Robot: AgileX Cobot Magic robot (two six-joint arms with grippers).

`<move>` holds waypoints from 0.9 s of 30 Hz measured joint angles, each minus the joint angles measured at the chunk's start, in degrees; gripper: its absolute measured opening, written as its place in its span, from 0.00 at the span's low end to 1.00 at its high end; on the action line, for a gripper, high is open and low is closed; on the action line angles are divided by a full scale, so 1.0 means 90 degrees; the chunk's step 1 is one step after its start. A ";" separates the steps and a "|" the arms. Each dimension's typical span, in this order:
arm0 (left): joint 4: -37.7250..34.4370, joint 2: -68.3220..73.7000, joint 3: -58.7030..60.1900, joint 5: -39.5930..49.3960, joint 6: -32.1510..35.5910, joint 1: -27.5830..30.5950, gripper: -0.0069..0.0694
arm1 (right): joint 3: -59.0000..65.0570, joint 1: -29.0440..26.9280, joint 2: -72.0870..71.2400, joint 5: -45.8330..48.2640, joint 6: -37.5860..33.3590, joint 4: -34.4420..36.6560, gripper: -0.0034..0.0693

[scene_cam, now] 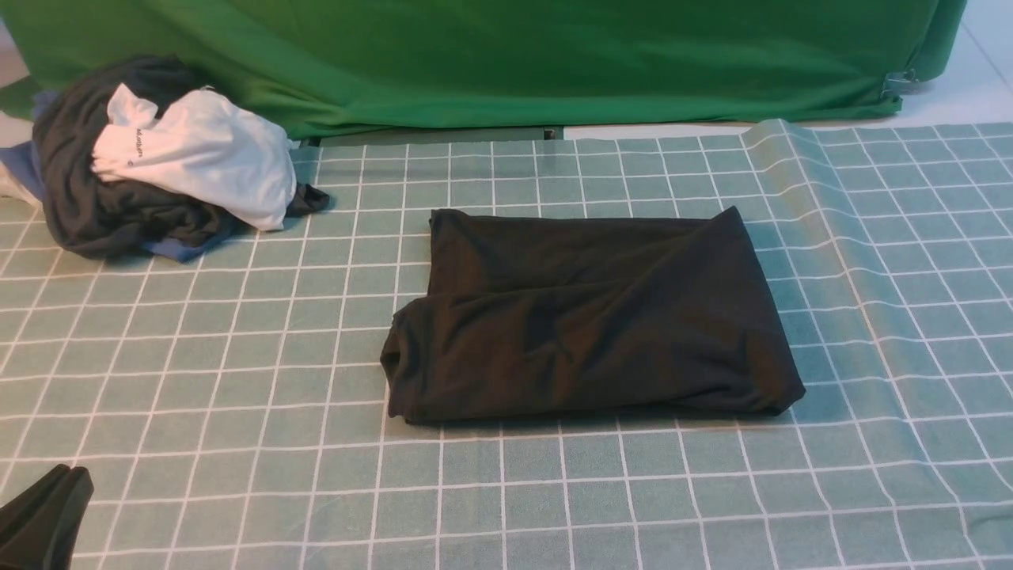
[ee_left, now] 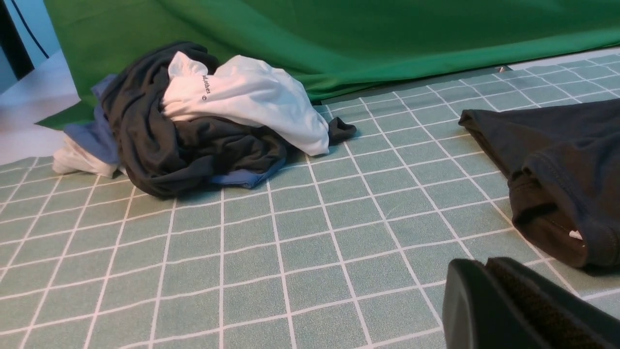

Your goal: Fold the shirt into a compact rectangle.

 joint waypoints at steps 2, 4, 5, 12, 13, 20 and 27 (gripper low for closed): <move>0.0000 0.0000 0.0000 0.0000 0.0000 0.0000 0.11 | 0.0599 -0.0243 0.0002 -0.0064 -0.0061 0.0000 0.38; 0.0000 0.0000 0.0000 0.0000 0.0014 0.0000 0.11 | 0.1238 -0.0405 0.0010 -0.0271 -0.0061 -0.0013 0.38; 0.0000 0.0000 0.0000 0.0000 0.0008 0.0000 0.11 | 0.1558 -0.0462 0.0010 -0.0333 -0.0041 -0.0013 0.38; 0.0000 -0.0002 0.0000 0.0008 0.0008 0.0000 0.11 | 0.1804 -0.0469 0.0010 -0.0312 0.0109 -0.0045 0.38; 0.0000 -0.0002 0.0000 0.0008 0.0008 0.0000 0.11 | 0.1804 -0.0455 0.0010 -0.0324 0.0109 -0.0051 0.38; 0.0000 -0.0002 0.0000 0.0008 0.0008 0.0000 0.11 | 0.1804 -0.0606 0.0010 -0.0341 0.0109 -0.0048 0.38; 0.0000 0.0000 0.0000 0.0008 0.0008 0.0000 0.11 | 0.1804 -0.0642 0.0010 -0.0363 0.0128 -0.0048 0.38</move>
